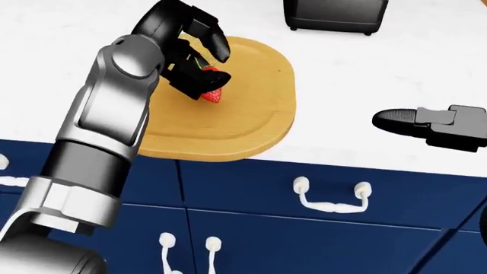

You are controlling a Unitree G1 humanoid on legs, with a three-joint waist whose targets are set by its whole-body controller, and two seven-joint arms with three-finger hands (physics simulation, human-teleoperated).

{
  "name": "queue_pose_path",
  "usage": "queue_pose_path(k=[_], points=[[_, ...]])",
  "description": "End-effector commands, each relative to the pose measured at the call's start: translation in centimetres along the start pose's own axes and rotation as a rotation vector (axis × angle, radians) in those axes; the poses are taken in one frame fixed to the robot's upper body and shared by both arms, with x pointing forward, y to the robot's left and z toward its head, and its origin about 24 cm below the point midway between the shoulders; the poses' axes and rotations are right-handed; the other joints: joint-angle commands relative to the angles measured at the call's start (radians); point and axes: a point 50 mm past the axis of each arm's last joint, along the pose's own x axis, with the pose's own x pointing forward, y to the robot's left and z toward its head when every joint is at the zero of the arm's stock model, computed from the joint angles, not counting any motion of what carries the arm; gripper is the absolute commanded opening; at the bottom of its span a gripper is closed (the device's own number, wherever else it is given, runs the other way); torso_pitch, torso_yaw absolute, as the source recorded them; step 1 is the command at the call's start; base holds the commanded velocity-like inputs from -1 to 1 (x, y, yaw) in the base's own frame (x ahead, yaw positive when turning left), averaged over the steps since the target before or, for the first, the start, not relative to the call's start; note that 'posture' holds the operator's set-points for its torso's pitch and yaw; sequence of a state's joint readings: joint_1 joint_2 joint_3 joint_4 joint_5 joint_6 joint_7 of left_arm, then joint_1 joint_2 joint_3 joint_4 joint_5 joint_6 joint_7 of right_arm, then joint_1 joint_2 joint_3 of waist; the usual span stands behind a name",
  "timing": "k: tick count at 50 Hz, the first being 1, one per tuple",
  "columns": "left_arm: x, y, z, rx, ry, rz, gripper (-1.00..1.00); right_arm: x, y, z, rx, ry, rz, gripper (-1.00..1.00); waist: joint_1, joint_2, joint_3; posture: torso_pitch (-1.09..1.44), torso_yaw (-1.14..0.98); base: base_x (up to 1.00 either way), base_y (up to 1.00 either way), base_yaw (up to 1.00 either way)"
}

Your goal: Place the lemon and the strawberry on separate cutting boards.

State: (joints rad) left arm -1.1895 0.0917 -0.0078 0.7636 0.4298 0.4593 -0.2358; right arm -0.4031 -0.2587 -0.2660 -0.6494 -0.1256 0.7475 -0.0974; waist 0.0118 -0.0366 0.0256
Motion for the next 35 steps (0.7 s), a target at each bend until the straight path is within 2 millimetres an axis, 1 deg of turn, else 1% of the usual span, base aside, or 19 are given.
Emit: queue_pose_path(k=[1, 3, 4, 5, 7, 10, 11, 14, 16, 20, 23, 24, 30, 35], points=[[-0.5, 1.4, 2.6, 0.017, -0.102, 0.056, -0.56, 0.0, -0.4, 1.4, 0.004, -0.081, -0.022, 1.0, 0.0, -0.004, -0.03, 0.0, 0.0, 0.0, 0.0, 0.0], [-0.5, 1.4, 2.6, 0.016, -0.1, 0.056, -0.5, 0.0, -0.5, 1.5, 0.004, -0.081, -0.023, 1.0, 0.0, -0.004, -0.03, 0.0, 0.0, 0.0, 0.0, 0.0], [-0.5, 1.4, 2.6, 0.015, -0.099, 0.055, -0.44, 0.0, -0.5, 1.5, 0.004, -0.082, -0.023, 1.0, 0.0, -0.004, -0.03, 0.0, 0.0, 0.0, 0.0, 0.0], [-0.5, 1.3, 2.6, 0.015, -0.1, 0.055, -0.33, 0.0, -0.5, 1.5, 0.003, -0.082, -0.023, 1.0, 0.0, -0.004, -0.031, 0.0, 0.0, 0.0, 0.0, 0.0], [-0.6, 1.3, 2.6, 0.013, -0.098, 0.055, -0.25, 0.0, -0.5, 1.4, 0.003, -0.082, -0.024, 1.0, -0.001, -0.003, -0.031, 0.0, 0.0, 0.0, 0.0, 0.0], [-0.5, 1.2, 2.4, 0.012, -0.094, 0.051, -0.16, 0.1, -0.5, 1.5, 0.002, -0.081, -0.025, 1.0, -0.001, -0.003, -0.031, 0.0, 0.0, 0.0, 0.0, 0.0], [-0.5, 1.2, 2.4, 0.012, -0.094, 0.05, -0.1, 0.1, -0.4, 1.5, 0.002, -0.082, -0.025, 1.0, -0.001, -0.003, -0.032, 0.0, 0.0, 0.0, 0.0, 0.0], [-0.5, 1.1, 2.3, 0.014, -0.093, 0.047, -0.04, 0.1, -0.4, 1.5, 0.001, -0.081, -0.025, 1.0, -0.001, -0.003, -0.032, 0.0, 0.0, 0.0, 0.0, 0.0], [-0.4, 0.9, 2.2, 0.017, -0.09, 0.042, 0.04, 0.1, -0.5, 1.4, 0.002, -0.079, -0.026, 1.0, -0.001, -0.003, -0.032, 0.0, 0.0, 0.0, 0.0, 0.0], [-0.4, 0.7, 2.1, 0.019, -0.09, 0.039, 0.05, 0.0, -0.5, 1.3, 0.002, -0.078, -0.027, 1.0, -0.001, -0.003, -0.032, 0.0, 0.0, 0.0, 0.0, 0.0], [-0.5, 1.0, 2.5, 0.02, -0.096, 0.041, 0.07, 0.1, -0.5, 1.4, 0.002, -0.079, -0.028, 1.0, -0.001, -0.003, -0.031, 0.0, 0.0, 0.0, 0.0, 0.0], [-0.6, 1.2, 2.8, 0.017, -0.101, 0.041, 0.11, 0.1, -0.6, 1.4, 0.001, -0.08, -0.027, 1.0, -0.001, -0.004, -0.032, 0.0, 0.0, 0.0, 0.0, 0.0], [-1.6, 3.2, 4.6, -0.008, -0.134, 0.073, 0.19, 0.1, -0.8, 1.9, 0.003, -0.086, -0.031, 1.0, -0.002, -0.003, -0.026, 0.0, 0.0, 0.0, 0.0, 0.0], [-2.6, 4.0, 4.7, -0.014, -0.145, 0.085, 0.2, 0.0, -1.1, 2.6, -0.001, -0.096, -0.032, 1.0, -0.002, 0.0, -0.021, 0.0, 0.0, 0.0, 0.0, 0.0]])
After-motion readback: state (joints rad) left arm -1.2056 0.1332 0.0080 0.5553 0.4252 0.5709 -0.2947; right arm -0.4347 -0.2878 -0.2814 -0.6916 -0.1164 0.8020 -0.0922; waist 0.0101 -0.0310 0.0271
